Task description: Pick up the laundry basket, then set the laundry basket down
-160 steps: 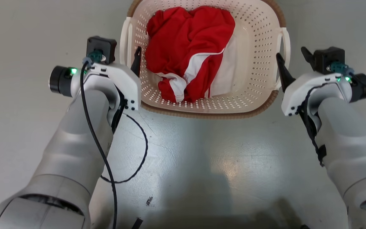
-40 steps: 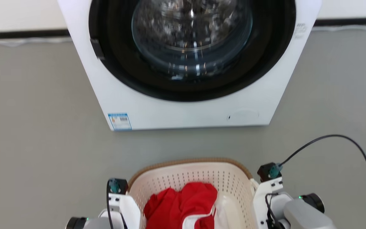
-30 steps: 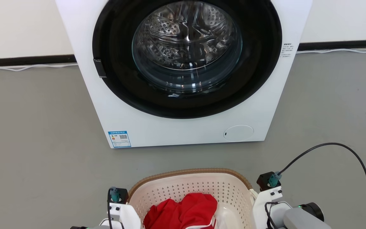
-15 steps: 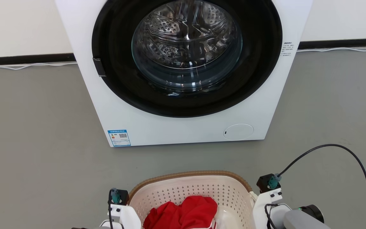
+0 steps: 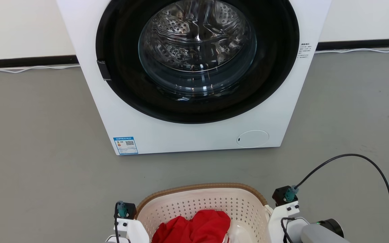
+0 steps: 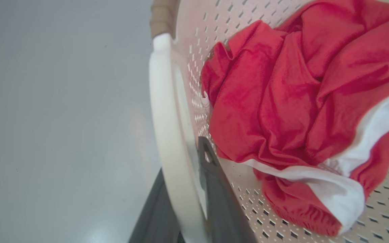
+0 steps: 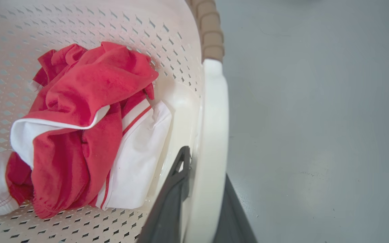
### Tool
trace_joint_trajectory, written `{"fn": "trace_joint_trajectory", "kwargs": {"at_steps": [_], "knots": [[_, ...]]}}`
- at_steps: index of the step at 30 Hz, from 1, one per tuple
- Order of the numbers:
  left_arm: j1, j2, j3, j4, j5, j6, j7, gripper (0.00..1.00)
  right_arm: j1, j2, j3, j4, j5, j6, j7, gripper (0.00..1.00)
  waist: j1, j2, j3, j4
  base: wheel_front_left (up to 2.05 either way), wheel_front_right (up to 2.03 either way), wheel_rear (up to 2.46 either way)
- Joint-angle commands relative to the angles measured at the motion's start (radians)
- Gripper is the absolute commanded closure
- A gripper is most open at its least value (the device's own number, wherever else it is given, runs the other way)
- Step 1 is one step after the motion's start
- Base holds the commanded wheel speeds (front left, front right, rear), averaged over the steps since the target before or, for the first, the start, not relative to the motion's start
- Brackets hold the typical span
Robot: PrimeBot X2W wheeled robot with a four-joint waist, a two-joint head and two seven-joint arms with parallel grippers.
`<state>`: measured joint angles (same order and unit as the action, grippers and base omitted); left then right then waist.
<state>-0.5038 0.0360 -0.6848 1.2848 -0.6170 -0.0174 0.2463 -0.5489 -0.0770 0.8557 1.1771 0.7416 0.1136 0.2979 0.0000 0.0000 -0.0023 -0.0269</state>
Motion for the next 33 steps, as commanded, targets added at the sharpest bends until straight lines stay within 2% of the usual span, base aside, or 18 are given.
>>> {"fn": "trace_joint_trajectory", "kwargs": {"at_steps": [1, 10, 18, 25, 33], "knots": [[-0.042, 0.014, 0.011, -0.014, 0.000, 0.004, -0.010, 1.00, -0.016, 0.027, 0.022, -0.024, 0.012, 0.017, -0.015, 1.00, 0.0001, 0.0000, 0.001, 0.001, 0.00, 0.00, 0.00], [-0.049, 0.014, 0.008, -0.008, -0.009, 0.005, -0.021, 1.00, -0.023, 0.027, 0.040, -0.017, 0.030, 0.017, -0.028, 1.00, 0.0001, 0.0000, 0.019, 0.003, 0.00, 0.00, 0.00], [-0.085, 0.019, 0.002, -0.006, -0.008, 0.008, -0.032, 1.00, -0.054, 0.027, 0.050, -0.014, 0.034, 0.017, -0.052, 1.00, 0.0001, 0.0000, 0.081, 0.008, 0.00, 0.00, 0.00], [-0.150, 0.020, 0.001, -0.009, -0.007, 0.026, -0.063, 1.00, -0.116, 0.027, 0.056, -0.002, 0.017, 0.017, -0.115, 1.00, 0.0000, 0.0000, 0.176, 0.027, 0.00, 0.00, 0.00], [-0.257, 0.030, -0.005, -0.025, 0.004, 0.038, -0.118, 1.00, -0.222, 0.027, 0.050, 0.015, -0.011, 0.017, -0.206, 1.00, 0.0000, 0.0000, 0.334, 0.049, 0.00, 0.00, 0.00]]}}
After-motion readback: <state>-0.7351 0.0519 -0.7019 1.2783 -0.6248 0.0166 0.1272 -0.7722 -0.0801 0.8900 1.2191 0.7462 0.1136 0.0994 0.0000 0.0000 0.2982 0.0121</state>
